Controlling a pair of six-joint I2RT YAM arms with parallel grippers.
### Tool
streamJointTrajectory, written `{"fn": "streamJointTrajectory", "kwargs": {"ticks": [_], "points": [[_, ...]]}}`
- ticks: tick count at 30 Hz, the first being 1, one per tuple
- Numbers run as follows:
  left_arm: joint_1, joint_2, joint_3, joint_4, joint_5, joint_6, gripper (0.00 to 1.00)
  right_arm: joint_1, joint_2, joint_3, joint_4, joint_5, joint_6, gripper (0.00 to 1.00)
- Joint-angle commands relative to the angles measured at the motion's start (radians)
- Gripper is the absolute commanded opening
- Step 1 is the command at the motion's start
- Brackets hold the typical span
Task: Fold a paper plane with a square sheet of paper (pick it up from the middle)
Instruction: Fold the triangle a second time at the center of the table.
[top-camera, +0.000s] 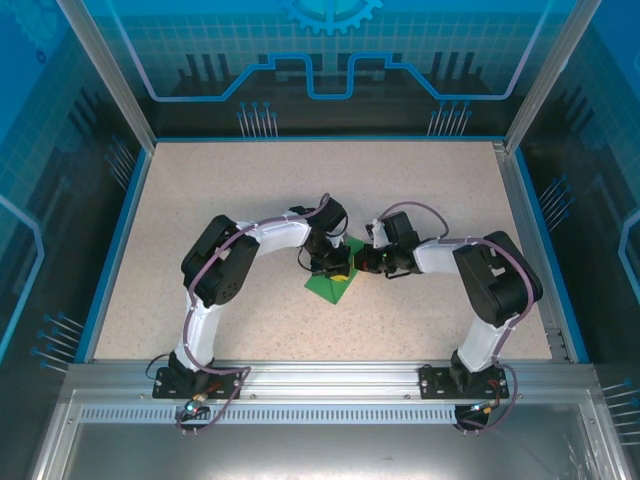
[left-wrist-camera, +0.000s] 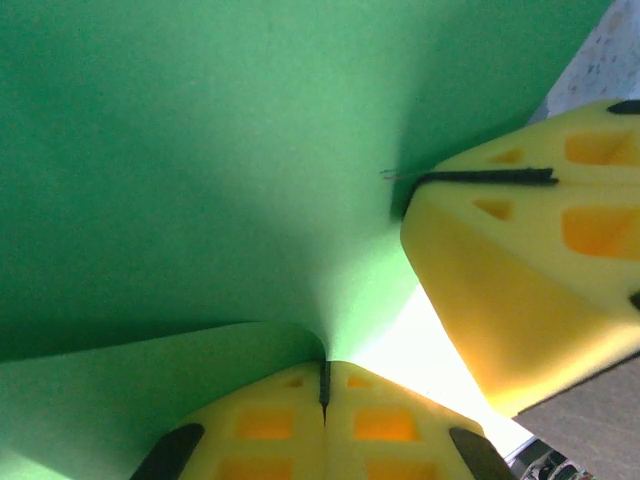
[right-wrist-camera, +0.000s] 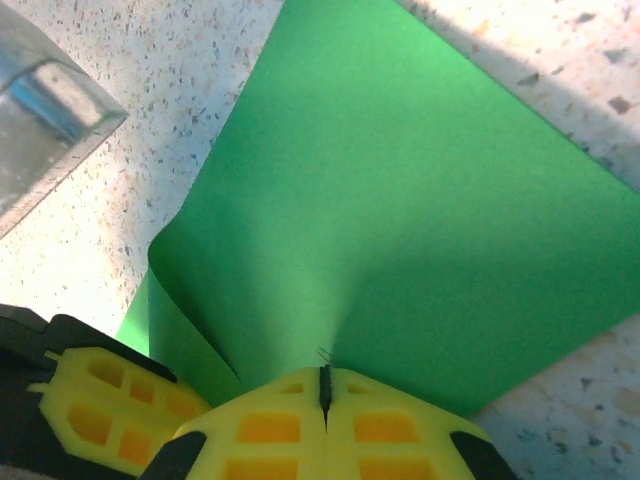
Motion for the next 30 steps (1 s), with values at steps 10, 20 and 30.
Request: {"fn": "streamJointTrajectory", "kwargs": {"ticks": [10, 20, 30], "points": [[0.000, 0.015, 0.018, -0.007, -0.031, -0.013, 0.02, -0.018, 0.035, -0.005, -0.024, -0.010, -0.016, 0.02], [0.000, -0.001, 0.025, 0.003, -0.029, -0.027, 0.02, -0.018, 0.041, -0.011, -0.020, -0.011, -0.016, 0.01], [0.003, -0.014, 0.030, 0.005, -0.051, -0.039, 0.02, -0.019, 0.035, -0.021, -0.023, -0.007, -0.019, 0.01]]}}
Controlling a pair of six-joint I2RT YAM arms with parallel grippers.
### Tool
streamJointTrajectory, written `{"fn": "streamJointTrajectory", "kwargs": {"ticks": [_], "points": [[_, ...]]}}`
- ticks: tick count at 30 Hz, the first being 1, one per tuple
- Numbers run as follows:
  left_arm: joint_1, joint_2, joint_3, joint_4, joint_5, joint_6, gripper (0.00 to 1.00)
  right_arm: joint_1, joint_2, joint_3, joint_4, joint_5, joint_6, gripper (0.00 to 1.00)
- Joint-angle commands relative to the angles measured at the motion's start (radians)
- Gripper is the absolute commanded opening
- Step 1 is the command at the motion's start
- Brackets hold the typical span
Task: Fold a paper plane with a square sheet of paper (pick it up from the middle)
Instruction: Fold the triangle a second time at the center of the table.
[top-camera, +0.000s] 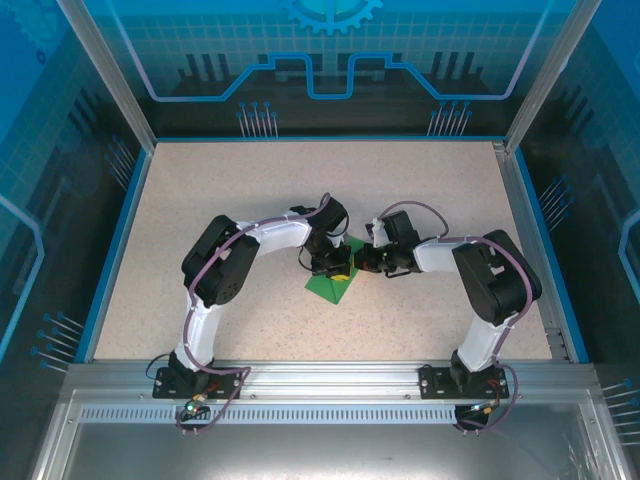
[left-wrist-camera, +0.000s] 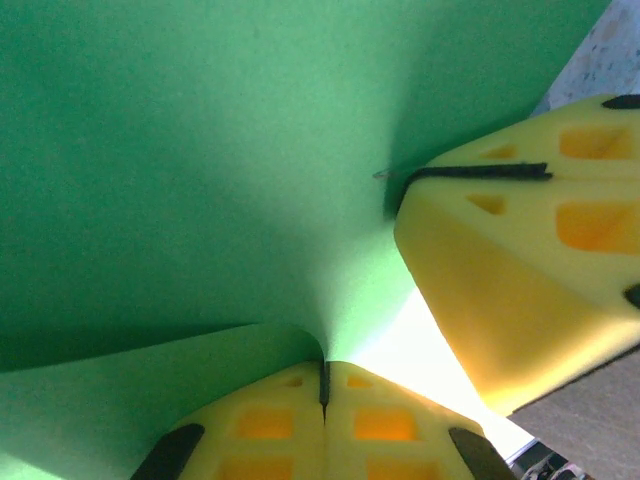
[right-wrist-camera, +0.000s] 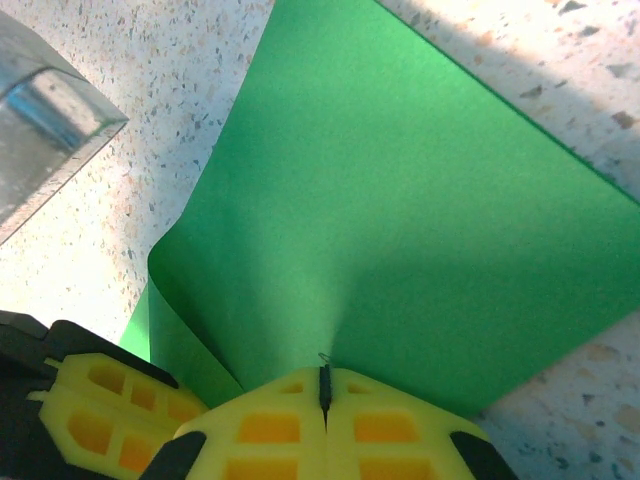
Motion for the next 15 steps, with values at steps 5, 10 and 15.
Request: {"fn": "streamJointTrajectory", "kwargs": {"ticks": [5, 10, 15], "points": [[0.006, -0.040, 0.010, 0.007, -0.049, -0.028, 0.02, -0.015, 0.023, -0.024, -0.031, 0.008, -0.018, 0.01], [0.008, -0.058, 0.012, 0.007, -0.037, -0.033, 0.02, -0.015, 0.026, -0.024, -0.031, 0.008, -0.019, 0.01], [0.008, -0.049, 0.007, 0.005, -0.028, -0.029, 0.03, -0.017, 0.023, -0.027, -0.034, 0.008, -0.022, 0.01]]}}
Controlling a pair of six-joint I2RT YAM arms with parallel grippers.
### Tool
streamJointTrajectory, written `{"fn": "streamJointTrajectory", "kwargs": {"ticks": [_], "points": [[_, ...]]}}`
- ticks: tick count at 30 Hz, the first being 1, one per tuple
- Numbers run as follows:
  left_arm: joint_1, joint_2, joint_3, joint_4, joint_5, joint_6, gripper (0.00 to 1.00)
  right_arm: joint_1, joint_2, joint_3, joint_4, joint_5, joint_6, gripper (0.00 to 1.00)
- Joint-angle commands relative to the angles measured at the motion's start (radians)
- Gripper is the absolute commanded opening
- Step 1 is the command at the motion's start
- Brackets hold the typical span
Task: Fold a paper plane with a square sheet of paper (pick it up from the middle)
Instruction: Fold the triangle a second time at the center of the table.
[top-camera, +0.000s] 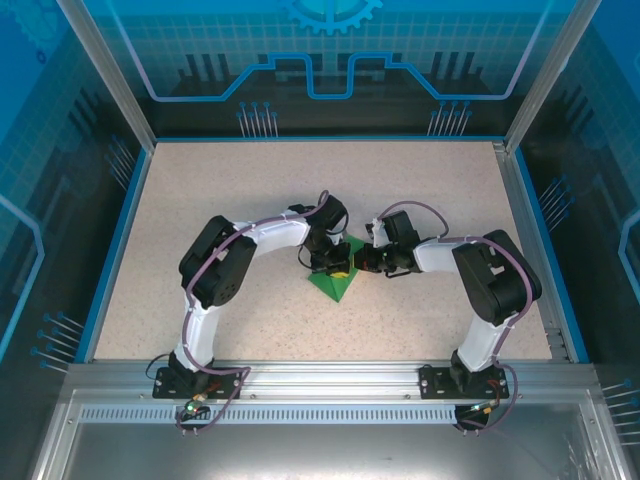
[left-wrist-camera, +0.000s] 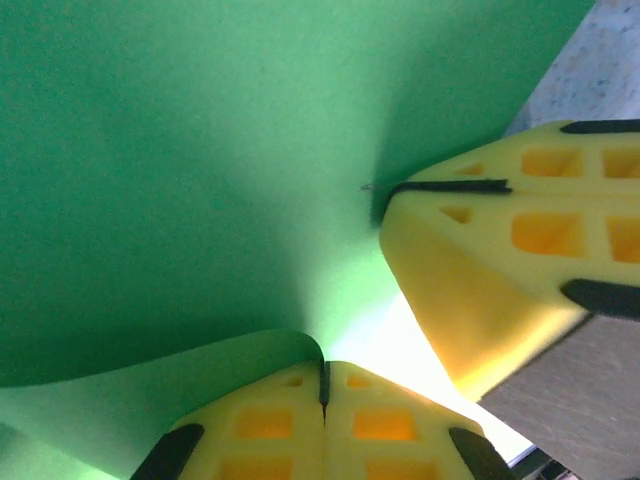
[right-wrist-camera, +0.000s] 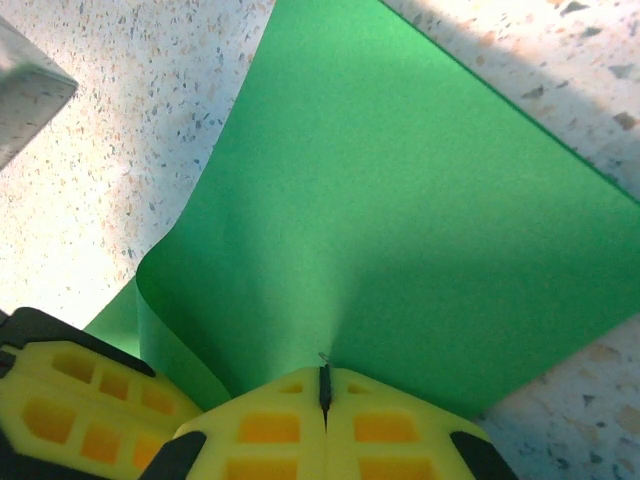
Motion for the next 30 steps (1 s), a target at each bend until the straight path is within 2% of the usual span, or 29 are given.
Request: {"fn": "streamJointTrajectory", "kwargs": {"ticks": [1, 30], "points": [[0.006, -0.022, 0.005, 0.005, 0.003, -0.008, 0.03, -0.016, 0.024, -0.023, -0.036, 0.008, -0.018, 0.01], [-0.004, 0.046, 0.007, -0.019, 0.061, 0.056, 0.03, -0.018, 0.022, -0.020, -0.052, 0.001, -0.033, 0.01]]}}
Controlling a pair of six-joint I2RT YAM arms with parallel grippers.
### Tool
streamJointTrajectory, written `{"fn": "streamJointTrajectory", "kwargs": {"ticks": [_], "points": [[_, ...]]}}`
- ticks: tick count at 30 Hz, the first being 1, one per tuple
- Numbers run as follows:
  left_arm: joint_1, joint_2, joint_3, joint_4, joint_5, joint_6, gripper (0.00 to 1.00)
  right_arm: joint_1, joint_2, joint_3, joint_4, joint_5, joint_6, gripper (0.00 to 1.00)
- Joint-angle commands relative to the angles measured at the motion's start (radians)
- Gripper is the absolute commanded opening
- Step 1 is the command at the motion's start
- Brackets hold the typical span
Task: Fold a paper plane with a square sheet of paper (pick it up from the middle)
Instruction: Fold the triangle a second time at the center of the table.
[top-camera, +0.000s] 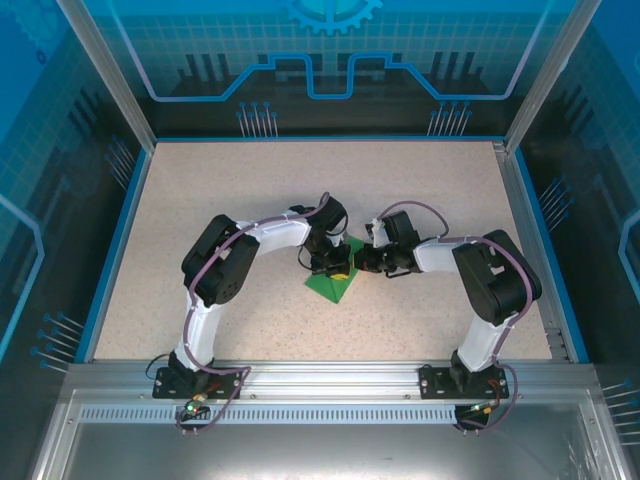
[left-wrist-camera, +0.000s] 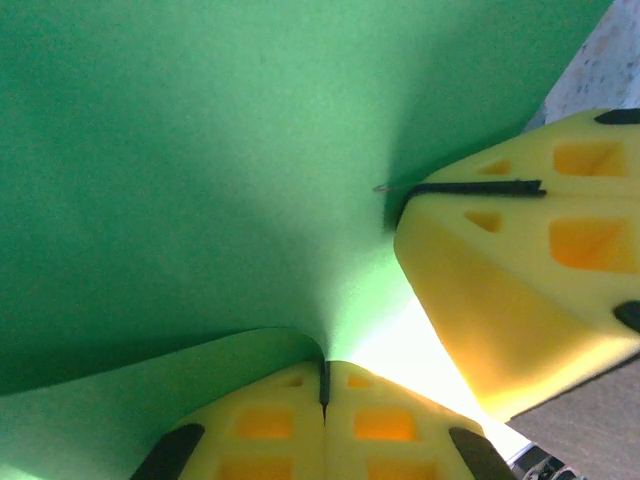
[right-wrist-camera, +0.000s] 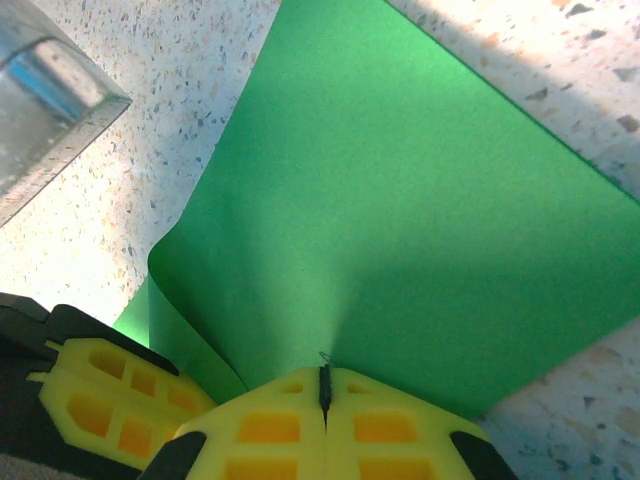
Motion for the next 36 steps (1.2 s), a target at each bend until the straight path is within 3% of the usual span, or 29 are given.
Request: {"fn": "streamJointTrajectory", "kwargs": {"ticks": [1, 23, 36], "points": [[-0.007, 0.018, 0.007, -0.021, 0.031, 0.024, 0.03, -0.016, 0.021, -0.020, -0.052, 0.002, -0.021, 0.01], [-0.019, 0.017, 0.010, -0.025, 0.055, 0.061, 0.03, -0.017, 0.035, -0.022, -0.050, 0.002, -0.026, 0.00], [-0.004, 0.006, -0.007, -0.009, -0.063, -0.006, 0.03, -0.018, 0.021, -0.033, -0.051, 0.003, -0.025, 0.00]]}}
